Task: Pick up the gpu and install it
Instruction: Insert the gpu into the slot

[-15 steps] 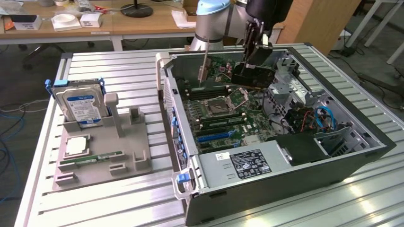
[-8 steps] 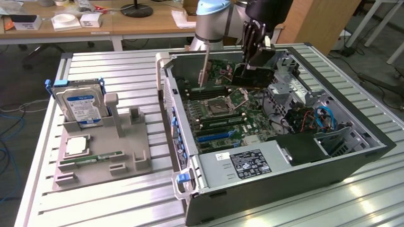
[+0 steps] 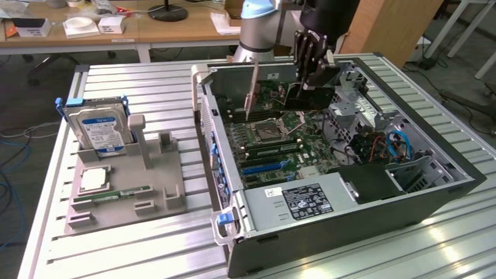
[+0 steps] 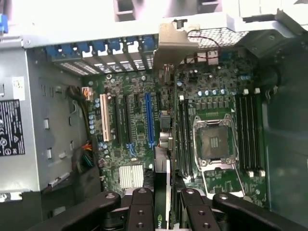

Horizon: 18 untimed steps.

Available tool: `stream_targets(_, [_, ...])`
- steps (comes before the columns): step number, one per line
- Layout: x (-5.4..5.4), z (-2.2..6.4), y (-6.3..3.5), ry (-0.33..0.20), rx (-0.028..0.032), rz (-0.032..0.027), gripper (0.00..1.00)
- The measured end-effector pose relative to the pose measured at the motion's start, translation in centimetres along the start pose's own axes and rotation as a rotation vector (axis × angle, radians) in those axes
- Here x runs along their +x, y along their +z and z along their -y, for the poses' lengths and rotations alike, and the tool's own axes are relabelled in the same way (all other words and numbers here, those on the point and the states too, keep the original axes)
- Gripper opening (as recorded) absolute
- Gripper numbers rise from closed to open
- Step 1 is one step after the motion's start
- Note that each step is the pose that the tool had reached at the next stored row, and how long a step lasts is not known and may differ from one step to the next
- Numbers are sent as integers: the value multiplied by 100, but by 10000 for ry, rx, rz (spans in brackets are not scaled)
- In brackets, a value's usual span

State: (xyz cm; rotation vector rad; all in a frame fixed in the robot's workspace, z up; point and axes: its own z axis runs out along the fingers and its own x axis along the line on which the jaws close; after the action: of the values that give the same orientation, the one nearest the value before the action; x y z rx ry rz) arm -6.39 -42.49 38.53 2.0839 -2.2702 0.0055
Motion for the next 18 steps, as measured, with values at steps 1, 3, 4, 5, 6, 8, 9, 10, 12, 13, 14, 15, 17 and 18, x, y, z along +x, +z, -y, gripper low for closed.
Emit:
stream_targets(1, [-1,0,16,-195,8,-8,26])
stream_targets(3, [-2,1,42,-468,24,-18,26])
stream_targets(4, [-2,1,55,-569,31,-21,26])
stream_targets(5, [-3,1,67,-664,39,-24,26])
stream_targets(6, [-3,1,76,-748,53,-26,26])
stream_targets(8, [-3,1,83,-887,139,-32,26])
stream_targets(9, [-3,1,87,-945,193,-31,26])
stream_targets(10, [-2,1,91,-1001,249,-30,26])
stream_targets(12, [-2,1,100,-1114,362,-26,26])
stream_targets(13, [-1,-1,106,-1157,375,-24,26])
stream_targets(14, [-1,-5,106,-1168,373,-30,26])
stream_targets(15, [-1,-6,106,-1171,368,-32,26])
stream_targets(17, [-1,-9,114,-1175,340,-30,26])
stream_targets(18, [-1,-10,118,-1177,304,-32,26])
